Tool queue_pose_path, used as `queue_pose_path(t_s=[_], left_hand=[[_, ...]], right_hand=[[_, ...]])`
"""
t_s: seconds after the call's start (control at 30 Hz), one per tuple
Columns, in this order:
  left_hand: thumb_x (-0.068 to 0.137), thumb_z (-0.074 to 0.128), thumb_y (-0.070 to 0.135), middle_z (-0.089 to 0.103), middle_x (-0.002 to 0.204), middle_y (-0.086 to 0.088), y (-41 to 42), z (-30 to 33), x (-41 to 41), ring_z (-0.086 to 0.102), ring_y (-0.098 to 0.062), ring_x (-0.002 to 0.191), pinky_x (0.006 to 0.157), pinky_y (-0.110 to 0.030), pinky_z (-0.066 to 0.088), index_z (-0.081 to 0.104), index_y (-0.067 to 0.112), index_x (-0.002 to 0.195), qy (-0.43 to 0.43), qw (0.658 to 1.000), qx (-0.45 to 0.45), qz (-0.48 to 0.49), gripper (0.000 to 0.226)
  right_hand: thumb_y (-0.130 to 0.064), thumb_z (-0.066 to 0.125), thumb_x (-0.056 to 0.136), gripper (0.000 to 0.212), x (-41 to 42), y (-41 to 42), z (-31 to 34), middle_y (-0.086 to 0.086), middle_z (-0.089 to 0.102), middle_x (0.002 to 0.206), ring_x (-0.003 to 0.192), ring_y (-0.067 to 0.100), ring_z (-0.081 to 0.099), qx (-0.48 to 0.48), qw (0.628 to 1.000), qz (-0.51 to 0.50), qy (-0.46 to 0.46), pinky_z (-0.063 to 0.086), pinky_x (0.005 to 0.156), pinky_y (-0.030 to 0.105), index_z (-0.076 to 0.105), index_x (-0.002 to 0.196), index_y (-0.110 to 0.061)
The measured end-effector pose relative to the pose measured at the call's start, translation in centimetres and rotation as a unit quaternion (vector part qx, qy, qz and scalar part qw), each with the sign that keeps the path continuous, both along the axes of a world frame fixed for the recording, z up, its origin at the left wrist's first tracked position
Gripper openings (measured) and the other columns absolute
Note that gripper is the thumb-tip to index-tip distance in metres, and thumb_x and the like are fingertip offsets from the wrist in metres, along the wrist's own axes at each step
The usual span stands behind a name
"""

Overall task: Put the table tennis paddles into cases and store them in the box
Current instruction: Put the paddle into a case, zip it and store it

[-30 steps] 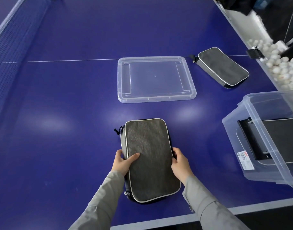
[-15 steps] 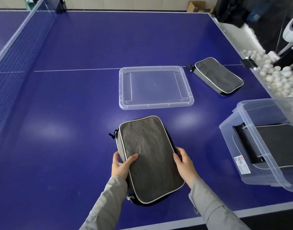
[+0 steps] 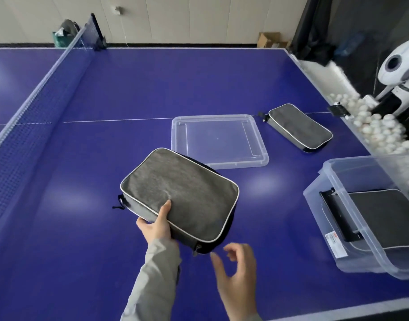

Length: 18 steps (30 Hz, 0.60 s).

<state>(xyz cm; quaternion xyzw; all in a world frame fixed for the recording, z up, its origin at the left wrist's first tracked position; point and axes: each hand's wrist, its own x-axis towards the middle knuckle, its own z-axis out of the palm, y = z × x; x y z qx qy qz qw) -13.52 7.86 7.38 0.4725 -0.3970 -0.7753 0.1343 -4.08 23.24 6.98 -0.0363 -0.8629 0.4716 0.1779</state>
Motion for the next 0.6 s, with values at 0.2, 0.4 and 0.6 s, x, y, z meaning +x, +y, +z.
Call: queue_pose_path(t_s=[0.2, 0.4, 0.6], left_hand=[[0.056, 0.086, 0.026, 0.061, 0.090, 0.000, 0.6, 0.5, -0.5, 0.063, -0.023, 0.085, 0.083, -0.040, 0.055, 0.045, 0.022, 0.099, -0.009, 0.999, 0.007, 0.047, 0.059], [0.049, 0.086, 0.030, 0.062, 0.093, 0.001, 0.7, 0.8, -0.7, 0.065, -0.023, 0.089, 0.091, -0.049, 0.053, 0.044, 0.023, 0.102, -0.006, 0.998, 0.002, 0.058, 0.068], [0.042, 0.085, 0.036, 0.061, 0.093, 0.004, 0.1, 1.0, -0.4, 0.063, -0.019, 0.087, 0.092, -0.046, 0.052, 0.045, 0.022, 0.108, -0.019, 0.999, -0.001, 0.043, 0.079]], right_hand=[[-0.042, 0.076, 0.072, 0.031, -0.8, -2.6, 0.6, -0.012, 0.047, 0.073, 0.072, 0.002, 0.037, 0.061, 0.998, 0.009, -0.026, 0.036, 0.066, 0.023, 0.054, 0.081, -0.022], [-0.020, 0.082, 0.071, 0.022, -1.1, -2.2, 1.3, -0.014, 0.058, 0.070, 0.059, 0.007, 0.046, 0.120, 0.993, 0.000, -0.022, 0.043, 0.059, 0.023, 0.062, 0.079, -0.022], [-0.008, 0.082, 0.066, 0.024, -1.1, -1.9, 1.8, -0.012, 0.055, 0.062, 0.053, 0.008, 0.048, 0.149, 0.988, 0.028, 0.004, 0.041, 0.051, 0.021, 0.061, 0.069, -0.018]])
